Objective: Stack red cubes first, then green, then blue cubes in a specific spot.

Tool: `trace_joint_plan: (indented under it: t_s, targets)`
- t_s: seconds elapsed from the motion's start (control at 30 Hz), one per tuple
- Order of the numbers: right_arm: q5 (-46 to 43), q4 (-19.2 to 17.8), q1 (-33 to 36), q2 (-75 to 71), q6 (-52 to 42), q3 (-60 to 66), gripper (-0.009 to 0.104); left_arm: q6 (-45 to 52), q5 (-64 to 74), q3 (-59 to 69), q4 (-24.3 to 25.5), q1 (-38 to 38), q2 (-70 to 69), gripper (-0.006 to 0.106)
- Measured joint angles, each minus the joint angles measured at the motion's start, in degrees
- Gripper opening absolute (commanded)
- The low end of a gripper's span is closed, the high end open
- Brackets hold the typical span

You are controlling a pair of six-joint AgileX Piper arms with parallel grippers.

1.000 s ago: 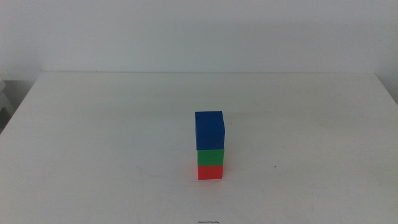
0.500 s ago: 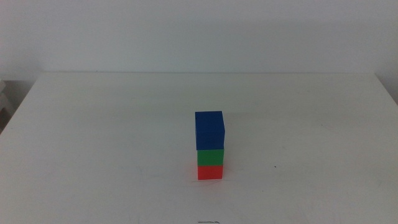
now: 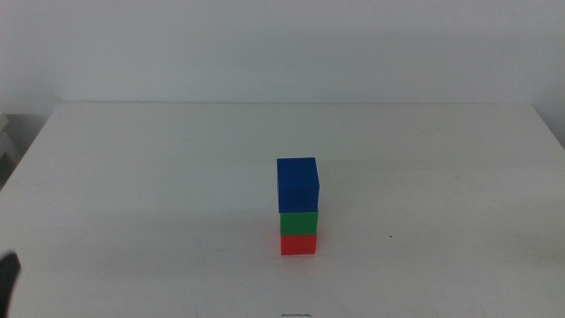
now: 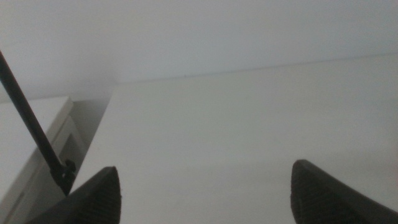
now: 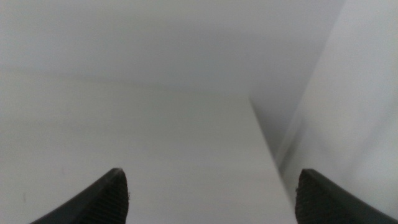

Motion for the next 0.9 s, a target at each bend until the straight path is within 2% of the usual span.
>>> trace_joint_plan:
  t_s: [0.17, 0.37, 0.6, 0.9]
  targets:
    - [0.2, 0.0, -0.3, -8.3, 0.0, 10.2, 0.094, 0.0, -0.4, 7.2, 0.0, 0.0, -7.0, 0.094]
    - [0.2, 0.7, -0.3, -12.5, 0.0, 17.7, 0.094, 0.0, -5.8, 13.2, 0.0, 0.0, -7.5, 0.094]
    - [-0.6, 1.2, -0.3, -12.5, 0.0, 20.2, 0.094, 0.0, -12.3, 16.8, 0.0, 0.0, -7.5, 0.094]
    - [-1.7, 1.2, -0.3, -12.6, 0.0, 20.4, 0.094, 0.1, -11.0, 17.0, 0.0, 0.0, -7.5, 0.094]
